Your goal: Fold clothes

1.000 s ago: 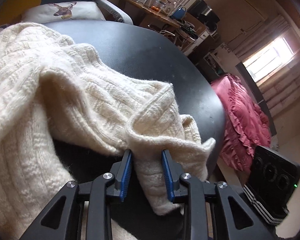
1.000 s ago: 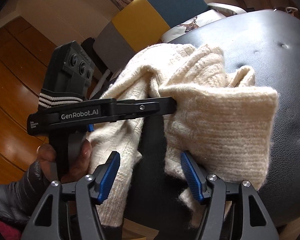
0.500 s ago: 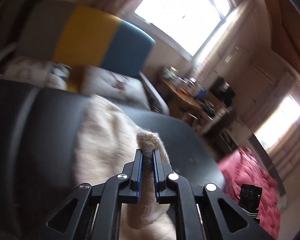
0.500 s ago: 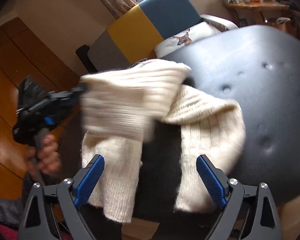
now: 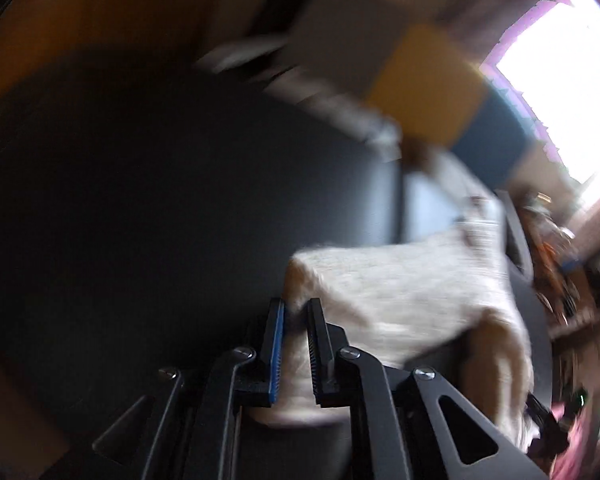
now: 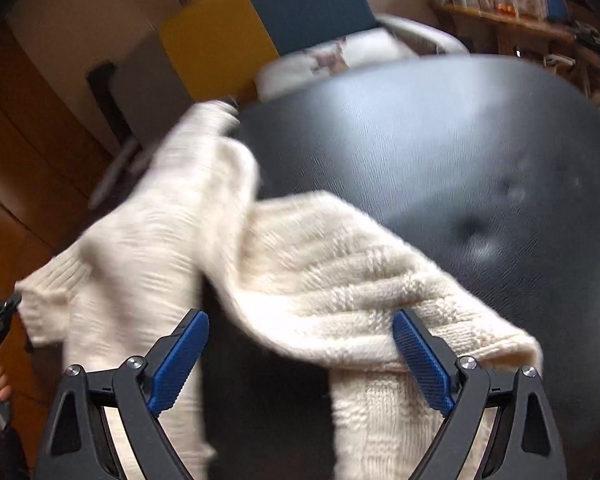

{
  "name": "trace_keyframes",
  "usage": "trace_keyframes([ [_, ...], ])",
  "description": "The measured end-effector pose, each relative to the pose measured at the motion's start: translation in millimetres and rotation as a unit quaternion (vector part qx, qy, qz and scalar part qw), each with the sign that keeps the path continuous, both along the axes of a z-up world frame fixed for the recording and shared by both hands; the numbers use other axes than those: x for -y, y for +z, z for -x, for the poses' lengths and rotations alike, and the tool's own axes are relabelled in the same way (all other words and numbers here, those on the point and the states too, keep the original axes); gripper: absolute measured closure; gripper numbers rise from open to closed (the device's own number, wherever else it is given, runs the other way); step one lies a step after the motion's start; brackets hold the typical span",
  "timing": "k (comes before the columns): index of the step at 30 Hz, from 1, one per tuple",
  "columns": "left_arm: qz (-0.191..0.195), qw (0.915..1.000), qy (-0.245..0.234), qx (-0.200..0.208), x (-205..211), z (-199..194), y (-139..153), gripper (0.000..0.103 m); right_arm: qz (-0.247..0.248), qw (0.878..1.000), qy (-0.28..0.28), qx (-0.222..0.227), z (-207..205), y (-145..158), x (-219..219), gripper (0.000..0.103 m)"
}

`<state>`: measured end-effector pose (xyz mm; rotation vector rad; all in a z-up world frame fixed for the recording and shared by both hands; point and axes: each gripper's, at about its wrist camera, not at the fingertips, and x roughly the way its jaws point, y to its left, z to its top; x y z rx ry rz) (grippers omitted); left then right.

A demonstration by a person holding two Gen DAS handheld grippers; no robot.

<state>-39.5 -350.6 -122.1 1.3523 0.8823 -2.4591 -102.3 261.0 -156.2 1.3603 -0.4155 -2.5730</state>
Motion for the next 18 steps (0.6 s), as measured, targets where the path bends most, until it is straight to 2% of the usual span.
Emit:
trace_keyframes([
  [1, -0.015, 0.9998, 0.016, -0.001, 8.9, -7.5, -2.6, 0.094, -0.001, 1.0, 0.005, -0.005, 0.1, -1.2, 1.2, 0.0],
  [2, -0.023, 0.9992, 0.03, -0.009, 16.3, -15.8, -1.5, 0.092, -0.003, 1.0, 0.006, -0.006, 0.0, -2.2, 1.7, 0.0],
  [4, -0.036, 0.9969, 0.047, -0.051, 25.3, -40.8, 9.9, 0.088, -0.009, 1.0, 0.007, -0.007, -0.1, -4.2, 2.3, 0.0],
  [5, -0.04, 0.996, 0.032, -0.072, 19.5, -49.3, 17.4, 0.087, -0.013, 1.0, 0.009, -0.008, 0.2, -5.8, 2.3, 0.0],
  [8, -0.046, 0.9896, -0.048, -0.128, -15.8, -63.6, 38.8, 0.084, -0.022, 1.0, 0.007, -0.011, -0.8, -8.7, 2.8, 0.0],
  [11, -0.067, 0.9755, -0.151, -0.145, -78.2, -51.8, 40.7, 0.08, -0.026, 1.0, 0.002, -0.016, -4.2, -10.0, 3.6, 0.0],
  [14, -0.106, 0.9589, -0.228, -0.132, -140.9, -25.8, 24.1, 0.079, -0.026, 0.999, -0.003, -0.019, -4.9, -9.6, 5.0, 0.0],
  [18, -0.125, 0.9481, -0.274, -0.102, -200.6, 3.3, 3.3, 0.079, -0.018, 0.999, 0.004, -0.027, -4.3, -10.7, 3.3, 0.0],
])
